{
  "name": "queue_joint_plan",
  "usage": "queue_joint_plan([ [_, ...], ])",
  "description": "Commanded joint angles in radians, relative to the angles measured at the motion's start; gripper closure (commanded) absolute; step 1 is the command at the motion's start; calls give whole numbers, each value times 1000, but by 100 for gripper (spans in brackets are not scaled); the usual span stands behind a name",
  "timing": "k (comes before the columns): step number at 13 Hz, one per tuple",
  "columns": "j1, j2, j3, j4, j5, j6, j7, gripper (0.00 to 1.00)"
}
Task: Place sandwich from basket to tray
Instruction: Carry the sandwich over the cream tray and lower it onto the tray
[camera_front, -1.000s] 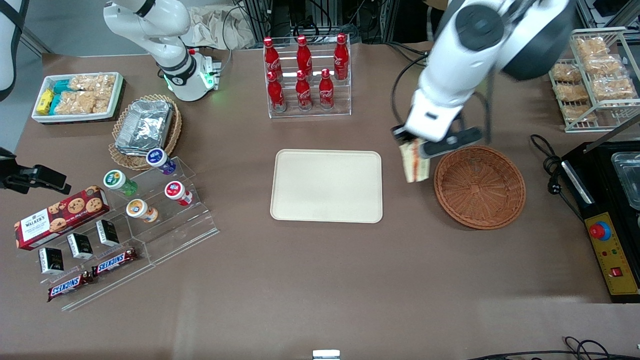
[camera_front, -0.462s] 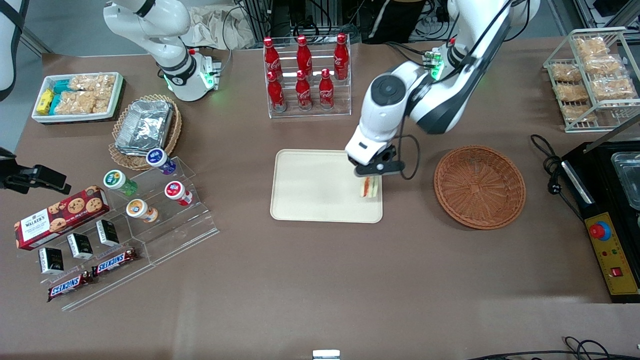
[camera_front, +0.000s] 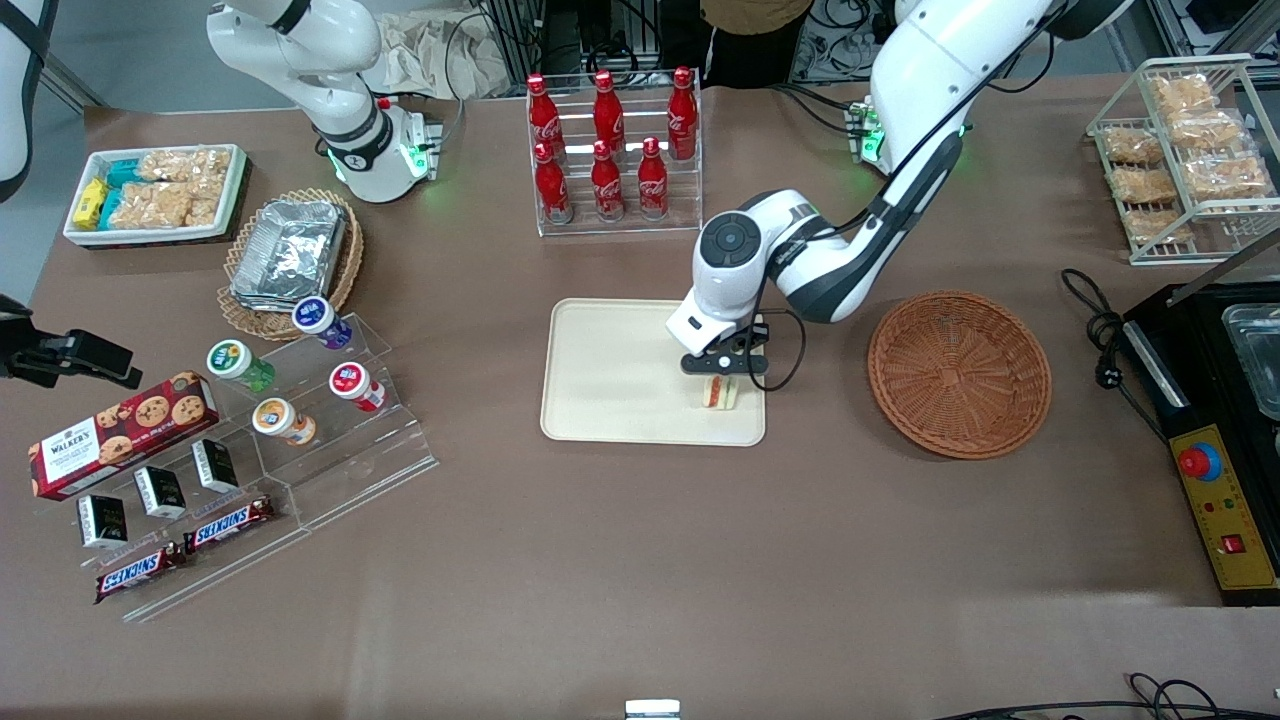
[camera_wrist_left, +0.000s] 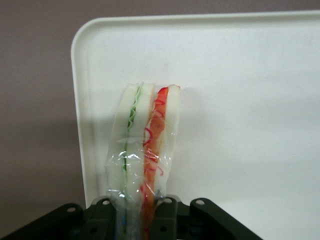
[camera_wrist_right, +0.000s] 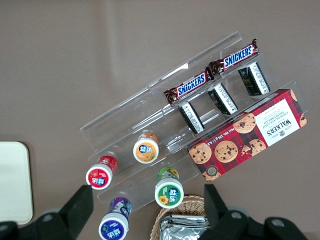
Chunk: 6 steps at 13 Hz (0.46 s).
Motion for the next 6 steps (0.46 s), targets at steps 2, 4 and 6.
queue_joint_plan([
  [2, -12, 30, 5, 27, 87, 4, -57, 0],
  [4, -11, 29, 5, 30, 87, 2, -57, 0],
  [6, -11, 24, 5, 46, 85, -4, -61, 0],
])
